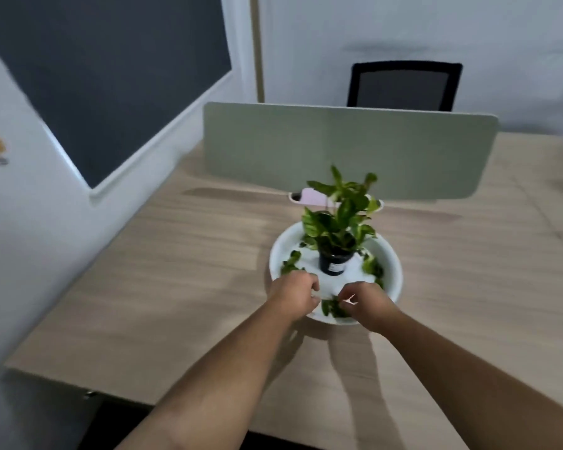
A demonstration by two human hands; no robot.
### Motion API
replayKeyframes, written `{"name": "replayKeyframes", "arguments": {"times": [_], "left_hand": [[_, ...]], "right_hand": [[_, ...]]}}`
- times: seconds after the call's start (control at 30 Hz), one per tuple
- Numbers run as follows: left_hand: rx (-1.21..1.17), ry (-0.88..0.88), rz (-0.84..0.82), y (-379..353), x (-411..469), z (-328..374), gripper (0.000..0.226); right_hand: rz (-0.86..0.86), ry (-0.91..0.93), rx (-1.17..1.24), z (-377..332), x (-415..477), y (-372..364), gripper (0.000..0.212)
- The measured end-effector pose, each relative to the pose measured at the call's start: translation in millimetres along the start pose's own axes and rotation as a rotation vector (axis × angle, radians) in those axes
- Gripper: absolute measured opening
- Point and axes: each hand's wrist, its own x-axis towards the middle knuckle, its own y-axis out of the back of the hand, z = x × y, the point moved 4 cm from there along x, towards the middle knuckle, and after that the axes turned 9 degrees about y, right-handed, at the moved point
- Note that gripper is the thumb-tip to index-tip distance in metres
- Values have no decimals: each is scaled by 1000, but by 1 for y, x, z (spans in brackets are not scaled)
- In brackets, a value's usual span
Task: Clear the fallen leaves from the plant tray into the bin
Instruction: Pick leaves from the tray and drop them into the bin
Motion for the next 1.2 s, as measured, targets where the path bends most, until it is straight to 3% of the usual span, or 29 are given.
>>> {"name": "replayKeyframes", "arguments": {"times": [0.3,0.4,0.53,0.63,0.83,1.0,1.2], "left_hand": [[99,12,-81,-57,31,36,47],[63,13,-60,-64,35,38,38],[-49,-1,-20,-67,39,40,17],[-132,13,-21,-69,41,38,17],[-350,88,28,-55,46,26,18],[-430,103,98,-27,36,9,13],[-409,187,228,25,-7,-57,15]], "right_hand": [[-86,-39,-186,57,19,5,35],[-142,-28,-215,54,27,-4,35],[-157,-24,-170,55,35,-11,20],[-159,-52,-125,57,38,-13,17],[13,-90,42,57,37,6,17],[100,-26,115,26,39,14,14],[26,135,146,-61,50,-18,14]]}}
